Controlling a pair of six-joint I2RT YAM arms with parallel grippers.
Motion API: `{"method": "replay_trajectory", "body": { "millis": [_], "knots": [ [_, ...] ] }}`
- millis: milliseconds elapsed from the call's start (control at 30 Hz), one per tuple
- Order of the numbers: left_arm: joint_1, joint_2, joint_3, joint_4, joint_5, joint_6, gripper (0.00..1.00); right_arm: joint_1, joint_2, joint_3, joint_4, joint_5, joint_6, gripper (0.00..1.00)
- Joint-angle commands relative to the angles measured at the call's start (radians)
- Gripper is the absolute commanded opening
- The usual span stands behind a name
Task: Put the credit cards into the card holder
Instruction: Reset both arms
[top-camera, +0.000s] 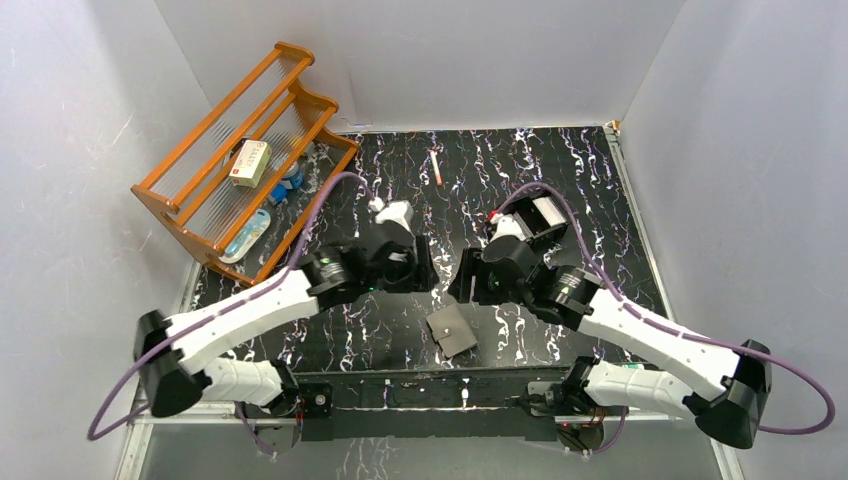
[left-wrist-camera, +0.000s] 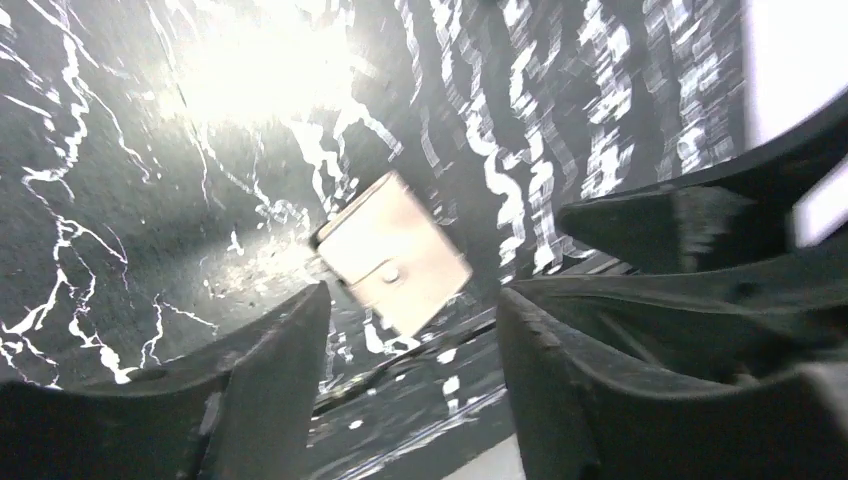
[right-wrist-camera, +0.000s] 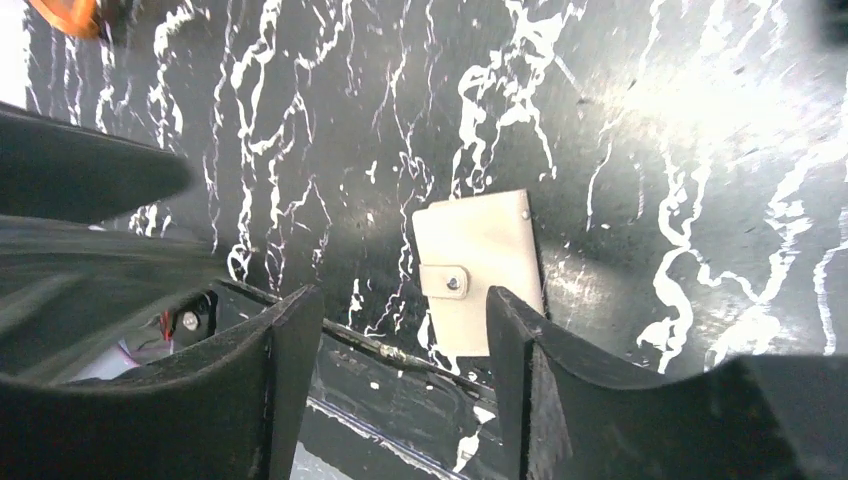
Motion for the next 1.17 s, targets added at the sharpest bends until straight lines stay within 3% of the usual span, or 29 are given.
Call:
{"method": "replay_trajectory", "body": {
  "millis": [0,33,133,167,433,833,1133],
  "knots": [
    [-0.001,-0.167,0.132,-0.176,-0.178,0.105,0.85,0.002,-0.045,0.144,-0.144,0.116,-0.074,0.74],
    [-0.001,-0.194,0.155,-0.194,-0.193,0.115,0.97,0.003,-0.051,0.171,-0.166,0.131,-0.081,0.79],
    [-0.001,-0.260,0.222,-0.261,-0.222,0.150,0.99,0.003,-0.082,0.236,-0.227,0.189,-0.089,0.97],
    [-0.001,-0.282,0.236,-0.265,-0.213,0.170,0.99,0.003,-0.095,0.252,-0.242,0.209,-0.092,0.98],
    [-0.001,-0.406,0.265,-0.279,-0.234,0.217,0.99,0.003,-0.211,0.378,-0.336,0.394,-0.105,0.98],
    [-0.001,-0.513,0.100,-0.185,-0.281,0.188,0.99,0.003,-0.240,0.346,-0.283,0.358,-0.106,0.98],
    [-0.001,-0.509,0.041,-0.166,-0.284,0.171,0.99,0.003,-0.236,0.319,-0.254,0.320,-0.098,0.98]
  ]
}}
